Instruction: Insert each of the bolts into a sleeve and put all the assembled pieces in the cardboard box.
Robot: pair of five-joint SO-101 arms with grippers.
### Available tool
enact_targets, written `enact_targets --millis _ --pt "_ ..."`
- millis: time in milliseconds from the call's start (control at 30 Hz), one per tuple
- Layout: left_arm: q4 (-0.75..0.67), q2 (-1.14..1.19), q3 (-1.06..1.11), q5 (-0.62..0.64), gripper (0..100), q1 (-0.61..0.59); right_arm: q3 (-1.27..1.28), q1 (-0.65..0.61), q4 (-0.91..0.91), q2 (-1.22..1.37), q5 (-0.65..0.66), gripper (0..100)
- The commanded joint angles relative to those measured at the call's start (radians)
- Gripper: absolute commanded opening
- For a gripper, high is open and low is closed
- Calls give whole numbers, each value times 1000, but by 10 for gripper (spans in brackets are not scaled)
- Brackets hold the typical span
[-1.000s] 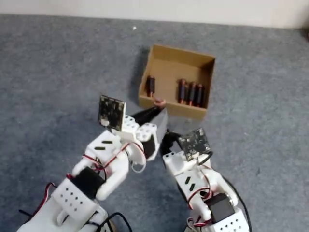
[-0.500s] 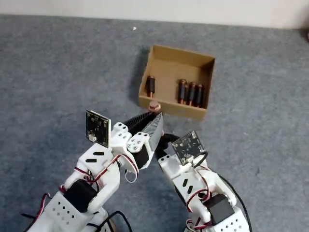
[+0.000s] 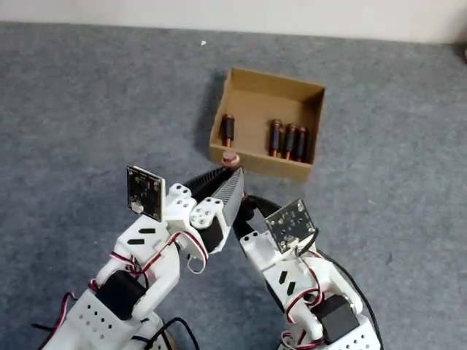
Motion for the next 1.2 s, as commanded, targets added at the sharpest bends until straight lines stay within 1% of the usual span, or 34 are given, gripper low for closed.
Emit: enact_targets --millis 0,100,200,333,467,567,800,900,967,1167 --pt "-3 -18 -2 5 6 -12 -67 -7 -28 -19 11 5" --pt "-3 -18 8 6 6 -5 -67 -7 -28 -19 11 5" --pt "-8 -18 41 3 7 38 -67 -4 -28 -19 11 5" --pt "5 -18 47 -101 14 56 -67 -1 -28 -19 11 5" --pt "114 -18 38 -130 101 77 -67 -1 -28 -19 9 5" --pt "153 -18 38 -133 144 77 -67 -1 -28 -19 9 5" --pt "164 -18 38 -138 151 71 -65 8 -28 -19 5 5" --pt "166 -18 41 -216 151 68 -61 67 -28 -19 5 5" --pt "190 -18 39 -247 151 68 -61 105 -30 -19 3 5" --pt "212 -18 36 -258 148 48 -58 128 -33 -19 3 5"
